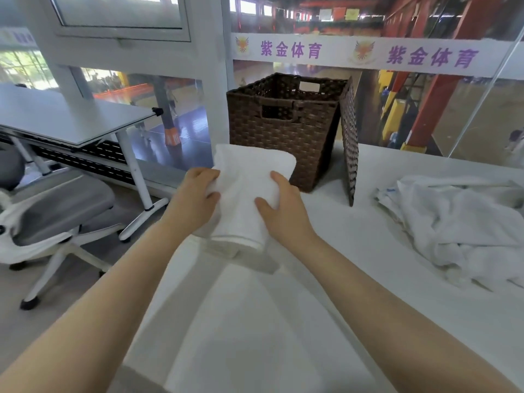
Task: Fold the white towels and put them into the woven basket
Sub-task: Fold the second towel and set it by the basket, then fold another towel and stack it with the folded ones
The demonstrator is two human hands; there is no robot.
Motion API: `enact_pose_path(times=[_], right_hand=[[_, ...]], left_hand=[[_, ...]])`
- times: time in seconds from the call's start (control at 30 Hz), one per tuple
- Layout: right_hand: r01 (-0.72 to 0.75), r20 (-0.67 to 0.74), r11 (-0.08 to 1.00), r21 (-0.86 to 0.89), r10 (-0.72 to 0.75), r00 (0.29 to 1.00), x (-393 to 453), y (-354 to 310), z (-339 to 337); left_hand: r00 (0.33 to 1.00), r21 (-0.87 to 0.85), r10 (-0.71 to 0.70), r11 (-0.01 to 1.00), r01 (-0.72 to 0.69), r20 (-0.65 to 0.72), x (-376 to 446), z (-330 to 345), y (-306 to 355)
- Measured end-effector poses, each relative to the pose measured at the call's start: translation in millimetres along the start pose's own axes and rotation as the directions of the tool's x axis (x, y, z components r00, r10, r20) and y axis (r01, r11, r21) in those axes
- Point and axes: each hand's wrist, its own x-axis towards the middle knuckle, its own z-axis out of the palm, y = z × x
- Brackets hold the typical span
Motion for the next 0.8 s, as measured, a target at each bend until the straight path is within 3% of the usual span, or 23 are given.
enact_pose_path(times=[0.17, 0.23, 0.3, 0.37, 0.47, 0.67, 0.8], right_hand=[[-0.094, 0.079, 0.995, 0.013, 0.093, 0.993, 36, 7, 47], [-0.131, 0.126, 0.985, -0.117, 0.145, 0.981, 37, 19, 61], [-0.064, 0.106, 0.936, -0.345, 0.107, 0.989, 35, 30, 69], [0.046, 0.086, 0.848, -0.527, -0.001, 0.996, 33, 37, 71], [0.123, 0.113, 0.787, -0.604, -0.069, 0.991, 34, 45, 73], [0.112, 0.28, 0.913, -0.393, 0.003, 0.96, 41, 60, 67], [-0.029, 0.392, 1.0, -0.003, 0.028, 0.92, 24, 69, 42]], left_hand=[[0.99, 0.075, -0.058, 0.996, 0.049, 0.128, 37, 5, -50], [0.981, 0.096, -0.117, 0.99, 0.103, 0.154, 39, 19, -63], [0.98, 0.151, -0.184, 0.973, 0.172, 0.073, 38, 34, -72], [0.999, 0.323, -0.052, 0.945, 0.049, 0.001, 38, 46, -76], [0.985, 0.381, 0.136, 0.909, -0.168, 0.111, 40, 55, -84], [0.973, 0.191, 0.032, 0.979, -0.077, 0.229, 43, 53, -91], [0.912, 0.426, -0.121, 0.902, -0.063, 0.391, 49, 44, -73]])
